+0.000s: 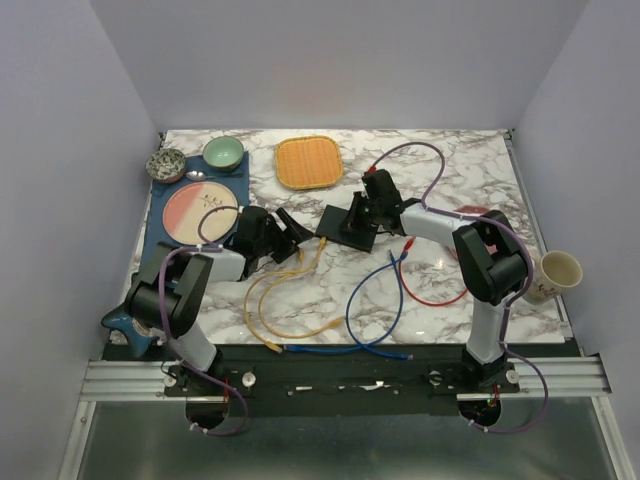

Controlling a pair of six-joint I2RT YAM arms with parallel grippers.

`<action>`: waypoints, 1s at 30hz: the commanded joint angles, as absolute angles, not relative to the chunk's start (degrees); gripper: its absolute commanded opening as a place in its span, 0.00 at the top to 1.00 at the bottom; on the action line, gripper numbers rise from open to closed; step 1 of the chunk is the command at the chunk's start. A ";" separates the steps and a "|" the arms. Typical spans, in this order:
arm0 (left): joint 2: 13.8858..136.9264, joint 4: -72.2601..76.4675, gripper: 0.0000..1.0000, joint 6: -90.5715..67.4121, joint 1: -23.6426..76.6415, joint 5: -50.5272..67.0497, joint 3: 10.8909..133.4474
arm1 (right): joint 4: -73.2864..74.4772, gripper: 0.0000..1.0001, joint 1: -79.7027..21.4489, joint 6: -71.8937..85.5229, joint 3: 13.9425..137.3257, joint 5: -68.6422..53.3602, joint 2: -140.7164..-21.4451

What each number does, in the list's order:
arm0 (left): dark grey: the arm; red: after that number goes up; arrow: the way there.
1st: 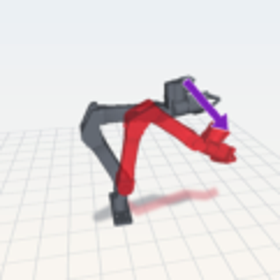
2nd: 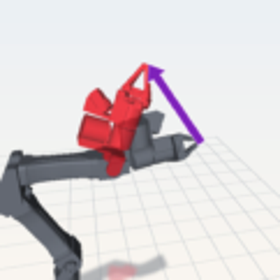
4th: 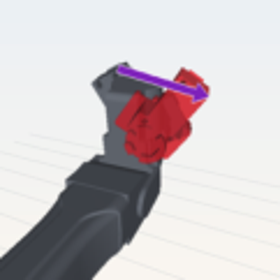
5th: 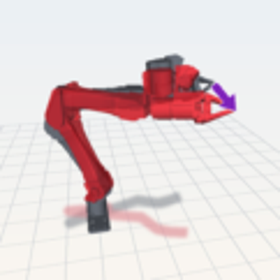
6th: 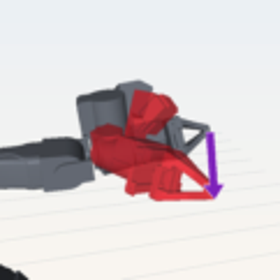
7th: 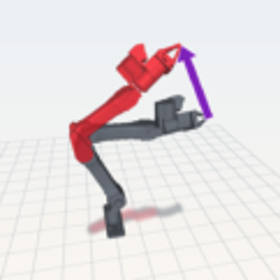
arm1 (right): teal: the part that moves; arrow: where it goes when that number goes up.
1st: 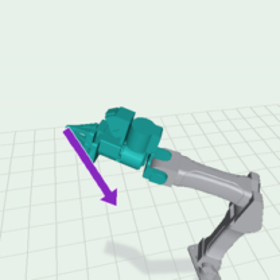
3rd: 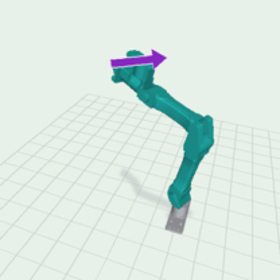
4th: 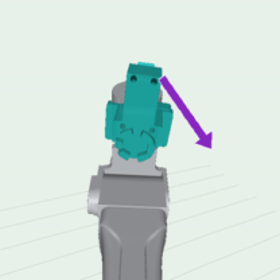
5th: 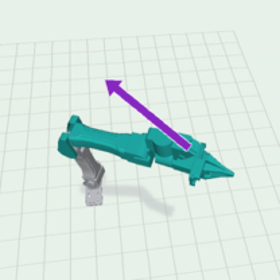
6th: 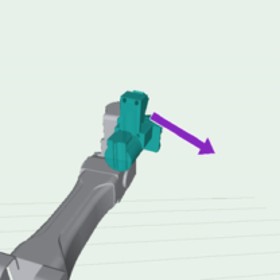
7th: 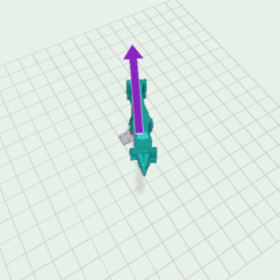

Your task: Pull the plug from the switch port

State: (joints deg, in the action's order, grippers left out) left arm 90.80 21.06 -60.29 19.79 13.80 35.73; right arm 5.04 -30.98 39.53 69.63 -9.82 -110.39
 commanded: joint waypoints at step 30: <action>101.34 37.97 0.43 -67.06 24.35 20.83 38.85 | 7.21 0.91 -30.50 38.67 70.23 -10.99 -114.17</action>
